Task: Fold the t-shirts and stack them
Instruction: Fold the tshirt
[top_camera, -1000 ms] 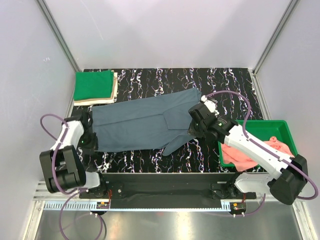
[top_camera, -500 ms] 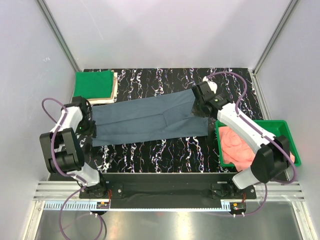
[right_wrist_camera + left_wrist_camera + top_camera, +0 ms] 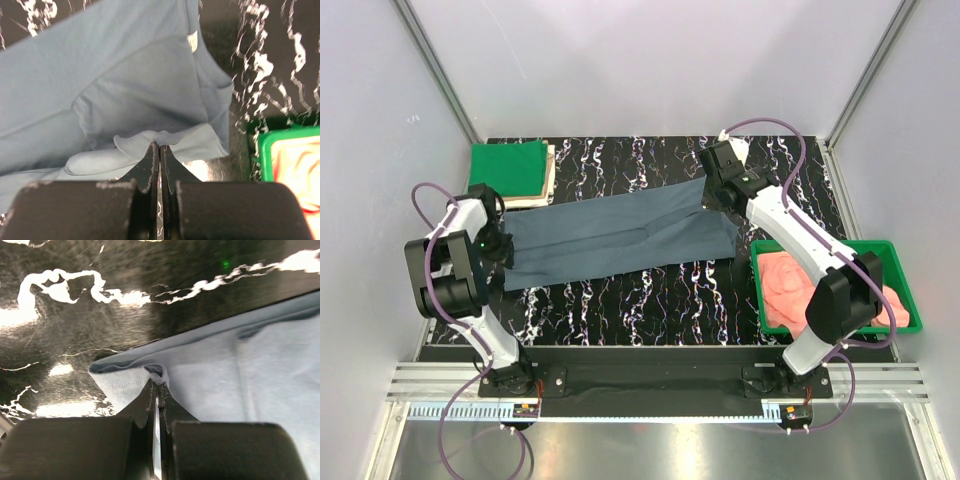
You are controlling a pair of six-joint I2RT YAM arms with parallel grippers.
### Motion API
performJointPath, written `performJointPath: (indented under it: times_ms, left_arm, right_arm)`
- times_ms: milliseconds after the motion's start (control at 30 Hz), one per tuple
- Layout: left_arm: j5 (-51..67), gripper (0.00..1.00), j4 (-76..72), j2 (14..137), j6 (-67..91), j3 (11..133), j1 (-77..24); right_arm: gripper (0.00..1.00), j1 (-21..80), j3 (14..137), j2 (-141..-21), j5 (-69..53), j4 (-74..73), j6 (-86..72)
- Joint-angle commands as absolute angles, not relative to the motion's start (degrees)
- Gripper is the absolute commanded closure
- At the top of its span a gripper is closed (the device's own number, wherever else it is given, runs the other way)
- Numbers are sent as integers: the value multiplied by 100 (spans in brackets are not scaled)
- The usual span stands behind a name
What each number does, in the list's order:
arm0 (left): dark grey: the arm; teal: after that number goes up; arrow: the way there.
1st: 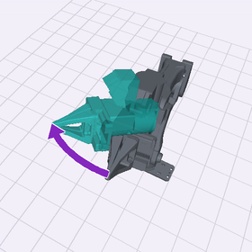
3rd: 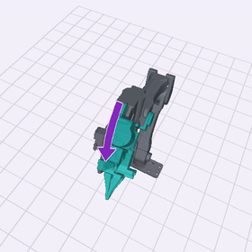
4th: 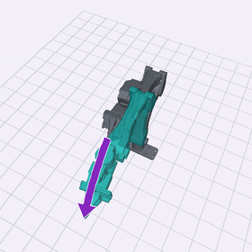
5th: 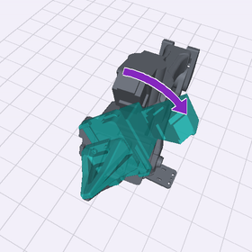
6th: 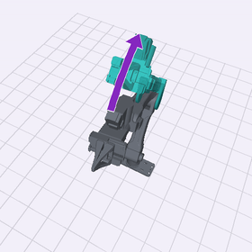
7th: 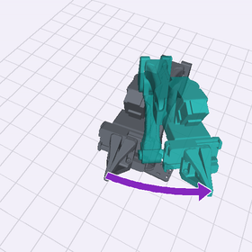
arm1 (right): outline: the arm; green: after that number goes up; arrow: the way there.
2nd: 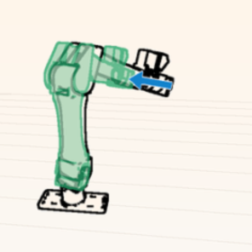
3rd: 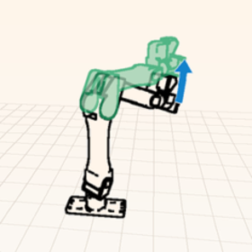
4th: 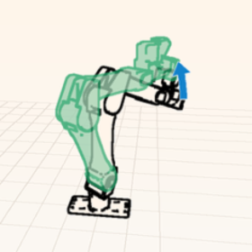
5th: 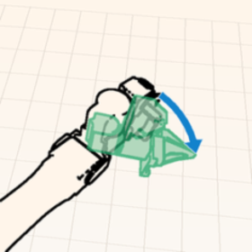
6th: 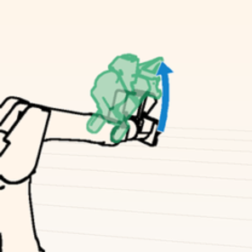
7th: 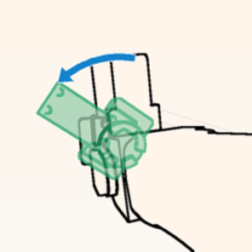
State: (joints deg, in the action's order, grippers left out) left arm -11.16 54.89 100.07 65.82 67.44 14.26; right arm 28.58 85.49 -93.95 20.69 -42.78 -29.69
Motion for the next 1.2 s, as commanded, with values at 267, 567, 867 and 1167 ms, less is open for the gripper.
performJointPath:
  times_ms: [267, 567, 867, 1167]
  left_arm:
    - [-1424, 100, 5704, 9966, 6645, 7462, 1424]
    - [-1476, 100, 5739, 10309, 6601, 7778, 1424]
    - [-1476, 61, 5748, 10679, 6364, 8042, 1424]
    - [-1512, 67, 5730, 10749, 6337, 8051, 1415]
  right_arm:
    - [100, 2777, 8939, -9571, 2874, -3841, -2602]
    - [100, 2751, 9044, -10002, 2891, -3753, -2522]
    - [100, 2725, 9044, -10204, 2865, -3744, -2496]
    - [100, 2725, 9097, -10204, 2707, -3744, -2566]
